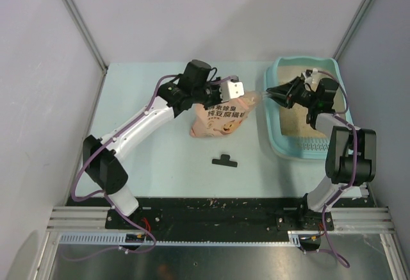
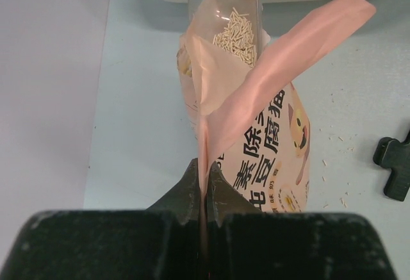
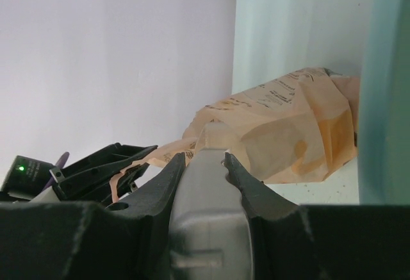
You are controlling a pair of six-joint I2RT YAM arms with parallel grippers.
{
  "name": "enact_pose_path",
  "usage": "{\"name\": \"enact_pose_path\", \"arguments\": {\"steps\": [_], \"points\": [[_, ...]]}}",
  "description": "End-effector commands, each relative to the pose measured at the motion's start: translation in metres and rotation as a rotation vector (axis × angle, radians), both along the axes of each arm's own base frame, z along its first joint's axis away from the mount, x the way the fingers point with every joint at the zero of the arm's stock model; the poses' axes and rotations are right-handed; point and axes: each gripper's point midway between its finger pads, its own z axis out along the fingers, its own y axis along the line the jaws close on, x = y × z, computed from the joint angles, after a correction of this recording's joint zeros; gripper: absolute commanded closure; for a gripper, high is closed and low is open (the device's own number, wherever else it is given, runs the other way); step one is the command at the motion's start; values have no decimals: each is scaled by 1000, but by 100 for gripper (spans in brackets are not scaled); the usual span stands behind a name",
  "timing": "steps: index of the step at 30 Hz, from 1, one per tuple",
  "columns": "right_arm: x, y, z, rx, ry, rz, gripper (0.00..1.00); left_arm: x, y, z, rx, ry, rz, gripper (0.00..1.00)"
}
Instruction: Fill the litter box with clean litter
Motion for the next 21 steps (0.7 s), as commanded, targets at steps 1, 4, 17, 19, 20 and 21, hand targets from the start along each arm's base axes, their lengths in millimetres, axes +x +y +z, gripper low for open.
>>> {"name": "enact_pose_path", "arguments": {"steps": [1,4,17,19,20,21], "points": [[-5,-12,19,43,-33,-1,100,9,-10,75,-130,-190,-32,100],[-5,-18,18,65,-21,5,100,10,-10,77,-135,-191,-33,100],[6,-2,-10,28,-20,14,100,13,-12,82,-141,-201,-31,100],[8,-11,-15,24,-1,-4,100,12,-12,80,-137,-200,-34,100],[8,-15,-14,26,-1,-11,100,12,-12,79,-135,-200,-35,100],[8,-16,-11,29,-11,-12,100,13,-11,78,-133,-200,-34,100]]}}
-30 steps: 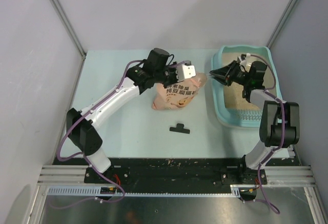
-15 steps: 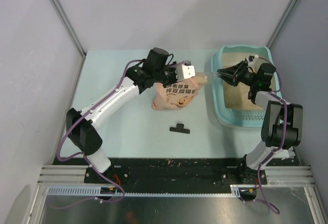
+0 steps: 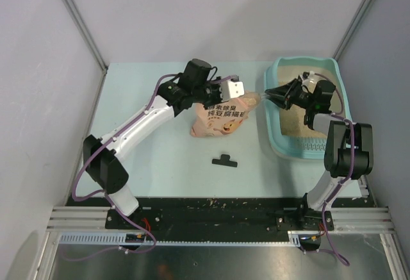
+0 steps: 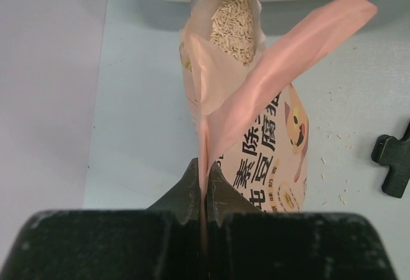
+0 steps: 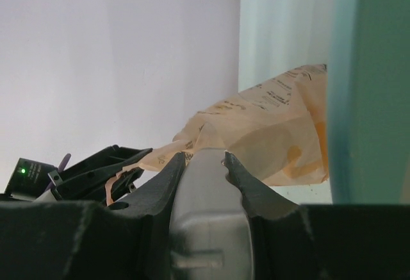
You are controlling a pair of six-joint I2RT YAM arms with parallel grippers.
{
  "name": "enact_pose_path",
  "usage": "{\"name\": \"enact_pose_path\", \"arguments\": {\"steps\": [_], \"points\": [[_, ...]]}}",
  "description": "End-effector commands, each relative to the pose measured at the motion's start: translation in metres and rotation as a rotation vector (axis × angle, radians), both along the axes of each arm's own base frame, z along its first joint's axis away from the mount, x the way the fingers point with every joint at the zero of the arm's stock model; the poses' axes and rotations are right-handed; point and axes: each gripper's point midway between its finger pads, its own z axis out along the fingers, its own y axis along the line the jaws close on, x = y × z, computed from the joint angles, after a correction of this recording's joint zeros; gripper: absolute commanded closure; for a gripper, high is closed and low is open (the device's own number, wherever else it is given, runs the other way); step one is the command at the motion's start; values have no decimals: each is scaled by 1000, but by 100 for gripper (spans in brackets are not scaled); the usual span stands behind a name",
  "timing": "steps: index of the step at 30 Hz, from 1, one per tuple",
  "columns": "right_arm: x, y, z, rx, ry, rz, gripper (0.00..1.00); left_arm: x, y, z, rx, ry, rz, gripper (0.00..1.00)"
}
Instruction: Fill the litter box with clean litter
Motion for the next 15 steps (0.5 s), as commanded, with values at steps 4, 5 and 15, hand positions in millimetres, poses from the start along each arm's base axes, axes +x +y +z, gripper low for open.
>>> {"name": "enact_pose_path", "arguments": {"steps": [4,5,15], "points": [[2,-21,20,-13,-92,-29,100,11,-14,75,-134,-208,-43,100],[2,-23,25,-16,-107,-26,100,11,-14,73,-130,-209,-46,100],[-15,-66,53,-65,-118,-101,100,14,-20,59,-124,-174,-67,100]]}}
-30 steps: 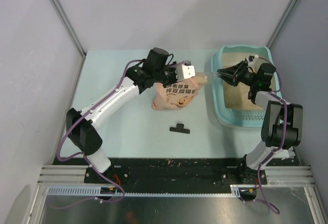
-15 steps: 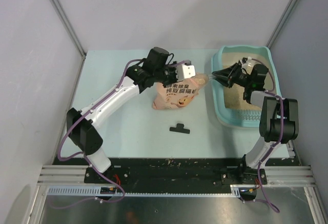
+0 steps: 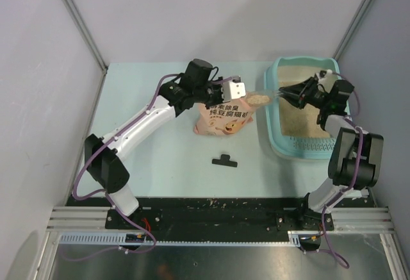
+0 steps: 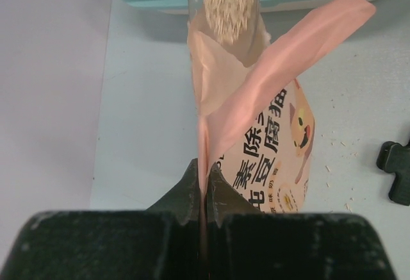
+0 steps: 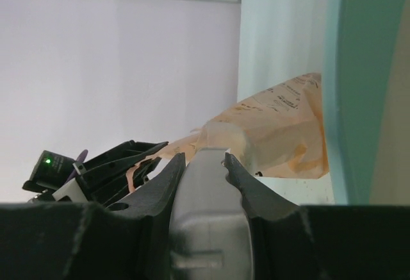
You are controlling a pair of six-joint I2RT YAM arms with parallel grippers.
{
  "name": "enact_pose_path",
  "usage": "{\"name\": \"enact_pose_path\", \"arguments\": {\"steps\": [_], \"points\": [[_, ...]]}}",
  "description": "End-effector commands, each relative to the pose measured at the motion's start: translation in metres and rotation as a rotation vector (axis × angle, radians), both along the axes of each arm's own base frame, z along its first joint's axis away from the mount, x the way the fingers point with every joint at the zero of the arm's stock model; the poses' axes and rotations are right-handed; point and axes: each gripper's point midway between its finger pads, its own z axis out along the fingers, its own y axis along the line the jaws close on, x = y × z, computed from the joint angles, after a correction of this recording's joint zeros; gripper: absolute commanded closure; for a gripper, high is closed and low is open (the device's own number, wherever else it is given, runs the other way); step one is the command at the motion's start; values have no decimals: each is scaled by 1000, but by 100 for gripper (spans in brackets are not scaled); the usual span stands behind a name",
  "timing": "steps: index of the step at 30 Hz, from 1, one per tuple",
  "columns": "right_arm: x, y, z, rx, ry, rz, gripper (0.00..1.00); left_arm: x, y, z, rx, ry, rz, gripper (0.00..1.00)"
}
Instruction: Fill the litter box with clean litter
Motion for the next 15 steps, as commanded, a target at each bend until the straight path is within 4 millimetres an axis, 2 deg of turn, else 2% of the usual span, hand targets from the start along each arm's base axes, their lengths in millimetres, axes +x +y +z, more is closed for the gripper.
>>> {"name": "enact_pose_path", "arguments": {"steps": [1,6,9,10,12,13,15], "points": [[-10,-29,34,-65,-103,-52,100,14,-12,57,-117,-153,-33,100],[-22,-41,50,-89,-121,-84,100,15,-20,52,-130,-126,-58,100],[-27,-60,55,-113,-115,-139,100,16,-24,51,-138,-117,-68,100],[-28,-75,58,-122,-115,-177,100,17,-25,51,-139,-118,-73,100],[-33,-90,62,-150,-121,-222,100,16,-28,53,-146,-116,-87,100],[-35,-108,63,-160,-105,-277,100,15,-30,52,-148,-112,-93,100],[-38,-130,64,-204,-119,-346,100,14,-33,53,-156,-109,-111,100]]}}
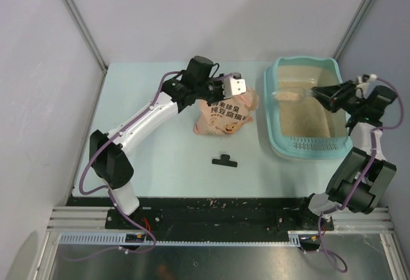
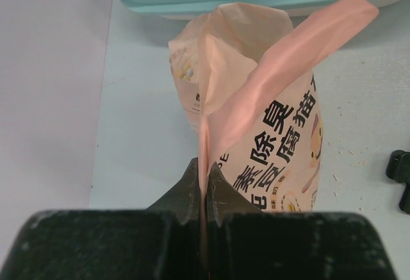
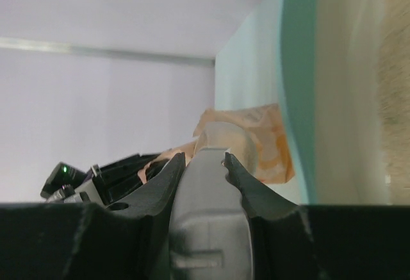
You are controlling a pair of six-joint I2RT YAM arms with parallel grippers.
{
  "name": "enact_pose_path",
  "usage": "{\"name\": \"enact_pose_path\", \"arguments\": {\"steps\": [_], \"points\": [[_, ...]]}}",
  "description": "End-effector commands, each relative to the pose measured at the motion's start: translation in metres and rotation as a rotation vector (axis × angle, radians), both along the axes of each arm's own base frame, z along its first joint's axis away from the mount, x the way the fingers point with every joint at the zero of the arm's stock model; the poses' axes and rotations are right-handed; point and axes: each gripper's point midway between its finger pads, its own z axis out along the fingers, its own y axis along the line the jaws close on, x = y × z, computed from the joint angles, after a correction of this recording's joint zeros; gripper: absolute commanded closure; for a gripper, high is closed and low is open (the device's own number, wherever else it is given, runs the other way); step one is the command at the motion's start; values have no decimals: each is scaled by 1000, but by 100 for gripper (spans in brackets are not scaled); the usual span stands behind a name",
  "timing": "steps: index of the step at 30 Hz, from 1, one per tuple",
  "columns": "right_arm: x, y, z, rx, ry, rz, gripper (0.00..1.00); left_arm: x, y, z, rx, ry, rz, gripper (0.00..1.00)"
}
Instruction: Fill the litter box with clean litter
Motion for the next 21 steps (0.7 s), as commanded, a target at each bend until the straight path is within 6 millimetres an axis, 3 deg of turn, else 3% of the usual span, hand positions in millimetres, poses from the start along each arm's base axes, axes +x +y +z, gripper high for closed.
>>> {"name": "enact_pose_path", "arguments": {"steps": [1,2,6,11,14,18,20,21], "points": [[-14,-44,30,-110,-58,-138,100,1,-24,57,-139,-117,-100,100],[-18,-62,32,-127,-58,-196,100,0,-25,58,-142,-117,-105,100],[-26,-103,29,-288,-51,-361,100,-3,-26,55,-138,-116,-129,100],[-19,-133,33,-508,-30,-522,100,-8,-21,51,-131,-115,-140,100],[-7,-153,29,-610,19,-624,100,-10,-18,44,-119,-107,-143,100],[20,-181,41,-755,31,-782,100,-15,-13,42,-109,-107,-140,100],[41,-177,50,-802,-19,-800,100,-14,-10,41,-103,-110,-127,100],[54,-180,39,-811,4,-808,100,-13,-9,39,-98,-110,-122,100]]}}
